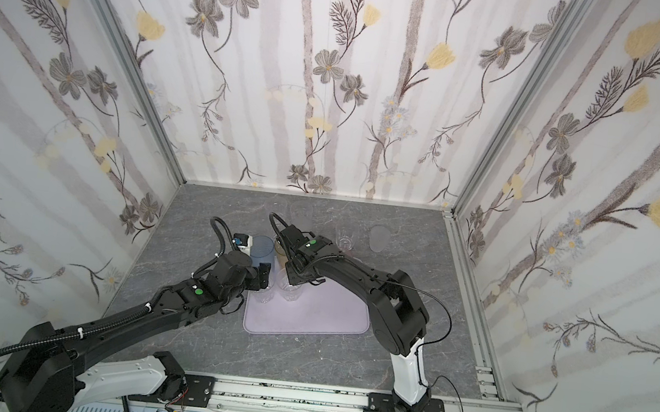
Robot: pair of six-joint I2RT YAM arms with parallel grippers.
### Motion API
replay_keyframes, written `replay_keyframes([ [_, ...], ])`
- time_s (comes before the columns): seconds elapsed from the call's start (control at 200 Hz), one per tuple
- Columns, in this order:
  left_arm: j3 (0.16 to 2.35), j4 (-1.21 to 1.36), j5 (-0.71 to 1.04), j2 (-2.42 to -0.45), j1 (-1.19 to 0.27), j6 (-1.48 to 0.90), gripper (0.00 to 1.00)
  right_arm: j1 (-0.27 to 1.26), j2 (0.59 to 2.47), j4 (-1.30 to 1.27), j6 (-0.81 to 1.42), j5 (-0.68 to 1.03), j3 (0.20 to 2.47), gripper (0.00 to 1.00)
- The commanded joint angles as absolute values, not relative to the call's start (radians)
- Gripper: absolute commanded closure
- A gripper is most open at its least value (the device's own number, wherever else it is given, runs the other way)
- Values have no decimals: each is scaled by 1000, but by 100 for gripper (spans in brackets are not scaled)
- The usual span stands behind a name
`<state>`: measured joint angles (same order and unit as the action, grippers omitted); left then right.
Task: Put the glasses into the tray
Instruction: 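Lower the clear glass onto the tray and open the right gripper, then move the right gripper back to the clear glasses and grasp another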
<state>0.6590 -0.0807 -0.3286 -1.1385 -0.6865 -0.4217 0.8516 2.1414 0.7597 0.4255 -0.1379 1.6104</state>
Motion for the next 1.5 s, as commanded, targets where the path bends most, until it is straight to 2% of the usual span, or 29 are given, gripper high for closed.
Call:
replay_keyframes([
  [0.0, 659, -66, -346, -1132, -686, -428, 20, 850, 2137, 761, 422, -158, 1632, 80],
  [0.17, 676, -67, -347, -1115, -686, -421, 20, 828, 2081, 777, 403, -96, 1652, 75],
  [0.355, 719, -69, -367, -1101, -686, -396, 20, 682, 1977, 754, 376, 46, 1681, 73],
  [0.59, 837, -54, -376, -1183, -693, -344, 20, 522, 1937, 650, 385, 45, 1702, 70],
  [0.834, 897, 88, -279, -1299, -709, -319, 15, 383, 2043, 534, 439, 78, 1772, 64],
  [1.069, 934, 103, -244, -1377, -725, -317, 7, 298, 2224, 578, 464, 48, 1915, 60],
  [1.499, 915, 106, -246, -1398, -735, -331, 5, 282, 2334, 608, 443, 36, 1913, 59],
])
